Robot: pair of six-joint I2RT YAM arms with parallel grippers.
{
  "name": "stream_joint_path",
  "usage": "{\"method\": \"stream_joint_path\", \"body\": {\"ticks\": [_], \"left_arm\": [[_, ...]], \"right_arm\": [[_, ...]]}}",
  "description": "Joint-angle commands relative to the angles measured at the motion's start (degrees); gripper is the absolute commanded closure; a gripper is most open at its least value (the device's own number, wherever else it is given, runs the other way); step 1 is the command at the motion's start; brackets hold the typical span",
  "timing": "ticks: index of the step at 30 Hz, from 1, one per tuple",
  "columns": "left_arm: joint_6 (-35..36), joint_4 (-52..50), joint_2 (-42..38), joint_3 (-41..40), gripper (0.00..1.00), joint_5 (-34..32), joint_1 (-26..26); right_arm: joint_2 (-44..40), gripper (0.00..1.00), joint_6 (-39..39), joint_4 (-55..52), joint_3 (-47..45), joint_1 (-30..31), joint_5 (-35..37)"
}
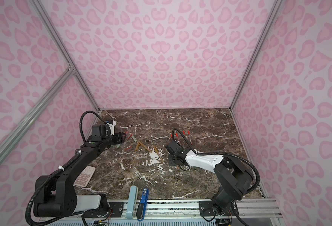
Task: Remove pen caps from pens
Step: Place the pen at the center of the table, then pick up the pen from the center of the table.
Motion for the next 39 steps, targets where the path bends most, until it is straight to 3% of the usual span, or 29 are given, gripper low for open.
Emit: {"method": "stream_joint_path", "body": {"ticks": [1,9,18,28,35,39], "left_arm": [[-0.62,0.04,-0.69,0.70,0.33,1.17,0.97],[-1.14,0.08,-2.08,0.62,0.31,1.68,3.14],[-1.31,0.85,-4.14,-0.28,0.22,2.33,5.11],[-1.73,0.60,-5.03,-0.21,0.21,3.32,6.34],[-2.02,1.02,-5.30,-0.67,0.21,3.34,6.87],[-2.27,1.62,-5.21,-0.91,0.21,3.52,7.06]], "right_arm": [[-0.67,0.73,-1.29,-2.83,2.84,0.63,1.51],[6.92,0.59,-5.89,-6.61,14.00,2.73,1.81],[19.41,0.56,-10.00,-10.92,26.99,5.02,-0.20],[27.88,0.63,-11.95,-17.29,35.95,4.67,-1.45],[30.12,0.74,-12.62,-17.38,36.30,3.98,-2.18],[30.79,0.75,-12.80,-16.17,34.91,3.81,-1.91]]}}
